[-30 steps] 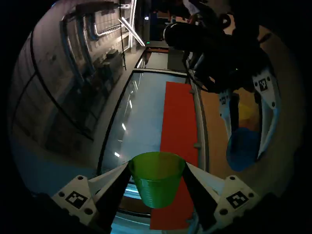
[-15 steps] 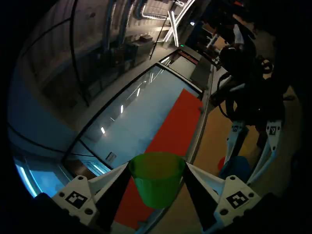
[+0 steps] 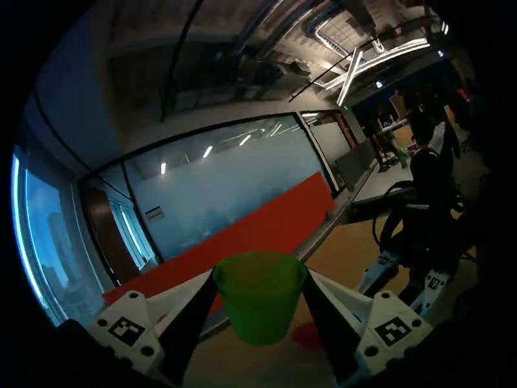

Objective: Pour water

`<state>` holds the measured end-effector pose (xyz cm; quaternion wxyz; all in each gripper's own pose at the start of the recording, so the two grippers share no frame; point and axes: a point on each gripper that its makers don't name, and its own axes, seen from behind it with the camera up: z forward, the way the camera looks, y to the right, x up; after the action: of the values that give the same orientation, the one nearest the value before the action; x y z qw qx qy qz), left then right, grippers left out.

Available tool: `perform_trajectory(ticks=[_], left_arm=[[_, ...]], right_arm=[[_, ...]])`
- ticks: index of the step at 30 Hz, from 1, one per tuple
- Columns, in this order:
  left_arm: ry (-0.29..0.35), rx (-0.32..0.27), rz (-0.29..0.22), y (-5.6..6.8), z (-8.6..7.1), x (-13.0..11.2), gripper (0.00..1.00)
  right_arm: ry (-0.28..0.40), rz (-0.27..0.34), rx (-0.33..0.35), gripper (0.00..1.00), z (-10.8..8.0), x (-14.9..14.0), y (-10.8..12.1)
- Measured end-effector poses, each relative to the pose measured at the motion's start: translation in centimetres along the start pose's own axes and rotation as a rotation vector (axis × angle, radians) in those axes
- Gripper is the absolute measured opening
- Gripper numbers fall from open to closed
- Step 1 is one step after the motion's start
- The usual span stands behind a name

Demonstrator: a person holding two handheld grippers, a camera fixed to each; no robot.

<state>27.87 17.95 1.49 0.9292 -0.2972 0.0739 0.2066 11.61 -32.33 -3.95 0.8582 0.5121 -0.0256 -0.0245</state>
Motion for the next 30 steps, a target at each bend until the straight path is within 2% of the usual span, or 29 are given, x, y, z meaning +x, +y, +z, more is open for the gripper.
perform_trajectory(ticks=[11, 14, 20, 30], left_arm=[[0.006, -0.03, -0.22, -0.2, 0.1, -1.1, 0.88], [0.007, -0.026, -0.253, -0.5, 0.2, -1.5, 0.88], [-0.002, -0.015, -0.259, -0.6, 0.1, -2.6, 0.88], [-0.041, 0.013, -0.283, -1.0, -0.2, -6.0, 0.88]], right_arm=[[0.01, 0.006, -0.01, 0.89, -0.3, 0.4, 0.4], [0.007, 0.003, -0.013, 0.89, -0.4, 0.4, 0.4], [0.004, 0.003, -0.019, 0.89, -0.5, 0.5, 0.6], [-0.011, 0.011, -0.041, 0.89, -1.4, 0.1, 1.3]])
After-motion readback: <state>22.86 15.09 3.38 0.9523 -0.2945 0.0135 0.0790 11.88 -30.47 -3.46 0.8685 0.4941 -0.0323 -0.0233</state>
